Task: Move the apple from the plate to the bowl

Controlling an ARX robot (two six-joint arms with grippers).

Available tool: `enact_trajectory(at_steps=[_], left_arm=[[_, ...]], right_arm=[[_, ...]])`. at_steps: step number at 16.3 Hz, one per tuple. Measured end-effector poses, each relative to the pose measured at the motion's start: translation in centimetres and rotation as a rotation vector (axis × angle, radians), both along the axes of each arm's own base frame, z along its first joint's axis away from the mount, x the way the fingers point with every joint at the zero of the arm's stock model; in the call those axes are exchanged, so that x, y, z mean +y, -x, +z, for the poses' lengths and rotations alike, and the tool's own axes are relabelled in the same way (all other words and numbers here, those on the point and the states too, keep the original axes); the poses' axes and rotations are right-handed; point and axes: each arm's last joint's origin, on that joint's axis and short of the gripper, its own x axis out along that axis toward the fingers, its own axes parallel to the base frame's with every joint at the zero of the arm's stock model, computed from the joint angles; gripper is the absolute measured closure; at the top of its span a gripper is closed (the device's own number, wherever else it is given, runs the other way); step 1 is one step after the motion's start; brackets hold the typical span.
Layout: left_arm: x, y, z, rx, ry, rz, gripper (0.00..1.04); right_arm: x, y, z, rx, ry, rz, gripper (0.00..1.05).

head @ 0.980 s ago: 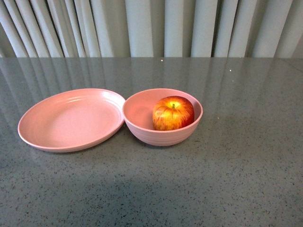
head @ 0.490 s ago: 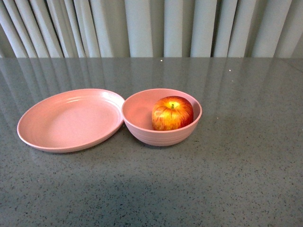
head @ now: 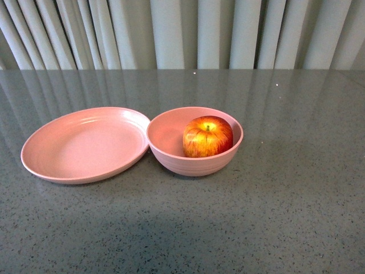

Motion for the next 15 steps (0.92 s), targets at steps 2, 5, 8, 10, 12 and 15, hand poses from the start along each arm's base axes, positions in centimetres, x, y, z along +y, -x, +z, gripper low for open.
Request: enact_trajectory(at_steps=[2, 5, 8, 10, 12, 15], left_arm=[[0.0, 0.4, 0.2, -0.014, 0.0, 0.0, 1.04], [0.0, 0.9, 0.1, -0.008, 0.0, 0.0, 1.04], [0.0, 1.2, 0.1, -0.013, 0.0, 0.0, 1.04], [0.0, 1.4, 0.1, -0.008, 0.0, 0.0, 1.04], [0.0, 2.3, -0.6, 0.046, 0.0, -0.002, 1.04], [0.0, 2.5, -0.3, 0.005, 0.0, 0.0, 1.04]], right_arm=[[0.0, 0.0, 0.0, 0.0, 0.0, 0.0, 0.07], [0.0, 0.0, 0.0, 0.0, 0.0, 0.0, 0.07], [0.0, 0.0, 0.0, 0.0, 0.0, 0.0, 0.07], [0.0, 0.0, 0.0, 0.0, 0.0, 0.0, 0.07], [0.0, 0.0, 0.0, 0.0, 0.0, 0.0, 0.07], [0.0, 0.0, 0.0, -0.001, 0.0, 0.0, 0.07]])
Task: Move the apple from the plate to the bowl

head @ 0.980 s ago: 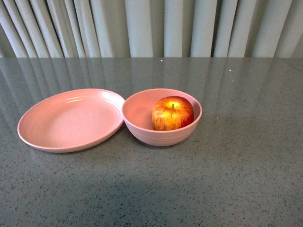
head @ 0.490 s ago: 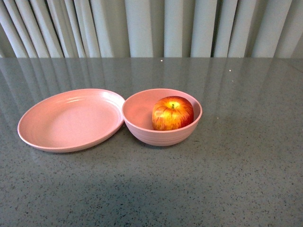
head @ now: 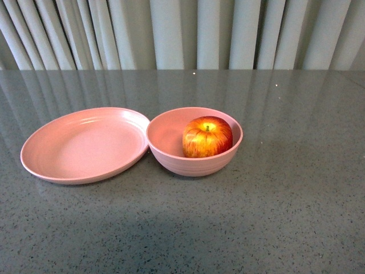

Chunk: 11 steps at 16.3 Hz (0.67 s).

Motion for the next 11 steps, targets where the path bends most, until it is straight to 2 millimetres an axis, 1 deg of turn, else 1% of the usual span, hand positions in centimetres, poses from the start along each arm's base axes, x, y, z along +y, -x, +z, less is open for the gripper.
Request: enact_trajectory(at_steps=[4, 5, 10, 11], left_arm=[[0.0, 0.0, 0.05, -0.005, 0.0, 0.0, 1.04], [0.0, 0.0, 0.05, -0.005, 0.0, 0.0, 0.99], [0.0, 0.0, 0.05, -0.005, 0.0, 0.0, 0.41], [0.0, 0.0, 0.05, -0.005, 0.0, 0.0, 0.16]], right_arm=[[0.0, 0.0, -0.01, 0.001, 0.0, 0.0, 0.07], [0.0, 0.0, -0.01, 0.001, 0.0, 0.0, 0.07], [0.0, 0.0, -0.01, 0.001, 0.0, 0.0, 0.07], [0.0, 0.0, 0.0, 0.0, 0.0, 0.0, 0.07]])
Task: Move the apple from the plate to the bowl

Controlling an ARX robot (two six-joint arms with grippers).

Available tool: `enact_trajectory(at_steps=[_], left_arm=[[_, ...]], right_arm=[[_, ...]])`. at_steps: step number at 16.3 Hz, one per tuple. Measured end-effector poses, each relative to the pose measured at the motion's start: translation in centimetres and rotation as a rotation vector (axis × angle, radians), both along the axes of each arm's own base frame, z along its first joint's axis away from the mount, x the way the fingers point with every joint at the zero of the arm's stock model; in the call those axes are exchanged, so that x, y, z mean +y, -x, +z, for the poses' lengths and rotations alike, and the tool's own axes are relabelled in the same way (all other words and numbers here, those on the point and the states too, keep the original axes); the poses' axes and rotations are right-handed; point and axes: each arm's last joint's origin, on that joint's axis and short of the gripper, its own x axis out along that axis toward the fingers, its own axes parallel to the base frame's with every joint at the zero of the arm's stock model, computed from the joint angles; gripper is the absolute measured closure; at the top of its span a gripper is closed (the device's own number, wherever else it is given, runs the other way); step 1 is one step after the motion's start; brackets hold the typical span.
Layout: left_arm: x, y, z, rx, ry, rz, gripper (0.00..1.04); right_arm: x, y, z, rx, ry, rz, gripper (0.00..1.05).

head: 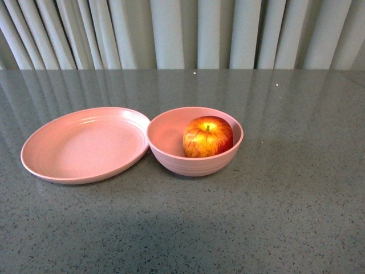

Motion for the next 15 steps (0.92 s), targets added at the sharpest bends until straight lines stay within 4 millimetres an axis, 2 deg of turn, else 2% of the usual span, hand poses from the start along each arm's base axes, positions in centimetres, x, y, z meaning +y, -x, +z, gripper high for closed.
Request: enact_trajectory(at_steps=[1, 15], left_arm=[[0.0, 0.0, 0.0, 0.0, -0.001, 0.0, 0.07], [0.0, 0.0, 0.0, 0.0, -0.001, 0.0, 0.07]], right_arm=[[0.0, 0.0, 0.0, 0.0, 0.0, 0.0, 0.07], [0.0, 0.0, 0.0, 0.0, 0.0, 0.0, 0.07]])
